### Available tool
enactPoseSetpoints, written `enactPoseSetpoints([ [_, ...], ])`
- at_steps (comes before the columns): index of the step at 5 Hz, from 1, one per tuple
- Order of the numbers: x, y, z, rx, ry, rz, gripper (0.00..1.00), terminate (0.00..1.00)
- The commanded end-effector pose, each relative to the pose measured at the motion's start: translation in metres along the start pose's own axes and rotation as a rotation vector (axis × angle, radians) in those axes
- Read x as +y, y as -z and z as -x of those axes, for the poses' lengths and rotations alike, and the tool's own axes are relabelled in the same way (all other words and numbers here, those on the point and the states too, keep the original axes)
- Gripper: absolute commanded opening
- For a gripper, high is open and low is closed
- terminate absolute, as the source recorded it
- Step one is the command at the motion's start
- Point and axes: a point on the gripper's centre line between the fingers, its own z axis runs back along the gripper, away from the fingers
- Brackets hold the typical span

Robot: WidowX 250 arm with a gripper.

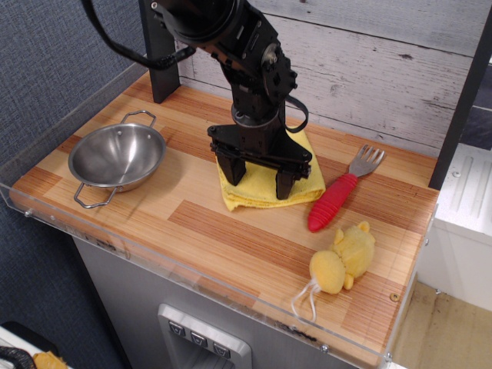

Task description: Move the yellow cloth behind the pot

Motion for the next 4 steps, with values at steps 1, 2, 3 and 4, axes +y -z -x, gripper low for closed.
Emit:
enactPoseSetpoints([
  [1, 0.024, 0.013, -0.003, 0.035, -0.026, -0.025, 1.00, 0.00],
  [2, 0.036, 0.017, -0.010, 0.035, -0.042, -0.034, 1.00, 0.00],
  [3, 0.047, 0.020, -0.020, 0.031, -0.067, -0.042, 1.00, 0.00],
  [4, 0.064, 0.018, -0.029, 0.022, -0.099, -0.063, 1.00, 0.00],
])
